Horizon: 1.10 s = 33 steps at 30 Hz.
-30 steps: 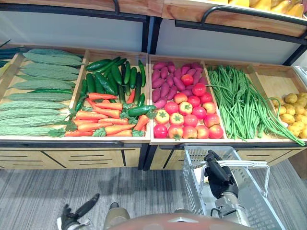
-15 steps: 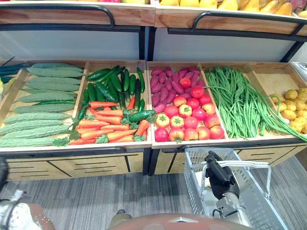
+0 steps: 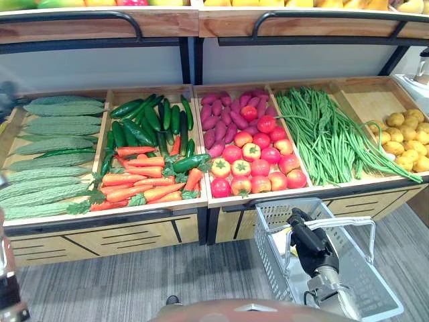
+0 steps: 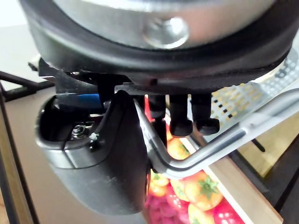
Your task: Pick vegetable in the basket
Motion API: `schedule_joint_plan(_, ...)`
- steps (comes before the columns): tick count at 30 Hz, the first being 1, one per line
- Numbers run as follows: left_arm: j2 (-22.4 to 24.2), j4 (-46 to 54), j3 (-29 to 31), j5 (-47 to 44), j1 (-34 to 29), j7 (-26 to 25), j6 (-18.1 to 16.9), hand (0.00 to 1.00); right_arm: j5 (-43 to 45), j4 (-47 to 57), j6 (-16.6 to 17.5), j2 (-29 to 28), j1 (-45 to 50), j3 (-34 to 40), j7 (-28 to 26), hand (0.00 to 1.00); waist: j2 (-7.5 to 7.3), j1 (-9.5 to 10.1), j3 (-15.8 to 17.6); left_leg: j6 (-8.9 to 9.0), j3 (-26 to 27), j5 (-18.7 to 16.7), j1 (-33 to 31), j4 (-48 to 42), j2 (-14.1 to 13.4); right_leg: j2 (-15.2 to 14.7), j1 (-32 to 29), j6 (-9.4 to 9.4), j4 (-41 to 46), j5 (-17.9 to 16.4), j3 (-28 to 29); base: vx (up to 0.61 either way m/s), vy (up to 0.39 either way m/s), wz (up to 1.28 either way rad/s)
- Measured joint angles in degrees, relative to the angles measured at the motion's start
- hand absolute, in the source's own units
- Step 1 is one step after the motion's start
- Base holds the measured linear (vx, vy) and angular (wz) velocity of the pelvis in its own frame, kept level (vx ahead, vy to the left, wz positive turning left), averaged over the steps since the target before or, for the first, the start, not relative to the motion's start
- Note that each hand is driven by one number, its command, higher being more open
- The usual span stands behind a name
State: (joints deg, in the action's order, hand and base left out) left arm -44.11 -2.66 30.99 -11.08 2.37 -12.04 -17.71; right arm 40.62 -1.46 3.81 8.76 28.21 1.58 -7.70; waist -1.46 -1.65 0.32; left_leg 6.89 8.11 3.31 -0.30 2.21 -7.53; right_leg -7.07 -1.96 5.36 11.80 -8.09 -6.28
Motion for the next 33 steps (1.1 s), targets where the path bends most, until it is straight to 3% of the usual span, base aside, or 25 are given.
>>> schedule_joint_plan(6, -1.5, -8.36, -10.59, -0.22, 7.4, 8.35, 0.25, 1.0, -2.07, 0.28, -0.76, 0.14, 0.2, -0.27, -1.91, 0.0, 0.74, -1.7, 0.13, -0.13, 0.89, 0.28, 0.06, 0.31, 0.04, 0.06, -1.15, 0.02, 0.15, 0.11, 1.1, 0.02, 0.002, -0.12)
schedule_joint_plan(13, -1.95, -13.9, -14.47, -0.31, 10.83, 11.03, 1.87, 1.0, -2.08, 2.41, -0.76, 0.22, 0.47, -1.29, -2.72, 0.0, 0.81, -1.61, 0.16, -0.18, 1.6, 0.3, 0.55, 1.04, 0.15, 0.11, -1.61, 0.02, 0.21, 0.11, 1.95, 0.01, 0.002, -0.05)
schedule_joint_plan(21, -3.64, -21.47, -20.17, 1.56, 10.89, 15.32, 4.44, 1.0, -2.1, 2.39, -0.77, 0.02, 1.27, -2.22, -3.13, 0.0, 1.0, -1.7, 0.28, -0.15, 2.27, 0.28, 0.56, 1.05, -0.02, 0.27, -2.06, 0.0, 0.38, 0.06, 2.62, 0.0, -0.001, -0.03)
schedule_joint_plan(28, -4.21, -24.78, -21.63, 8.05, 7.42, 22.11, 6.77, 1.0, -2.18, 2.3, -0.78, -0.05, 1.43, -2.3, -3.55, 0.0, 0.96, -1.69, 0.36, 0.04, 3.17, 0.12, 0.72, 1.06, -0.05, 0.33, -2.6, 0.01, 0.65, 0.06, 3.56, 0.0, 0.0, -0.07)
schedule_joint_plan(33, -4.21, -28.56, -22.85, 10.03, 5.66, 24.05, 6.84, 1.0, -2.19, 2.01, -0.78, -0.22, 1.44, -2.3, -4.21, 0.0, 0.64, -1.62, 0.59, 0.06, 3.21, 0.11, 0.84, 1.04, -0.12, 0.4, -2.55, 0.0, 0.8, 0.06, 3.63, 0.0, 0.0, 0.0)
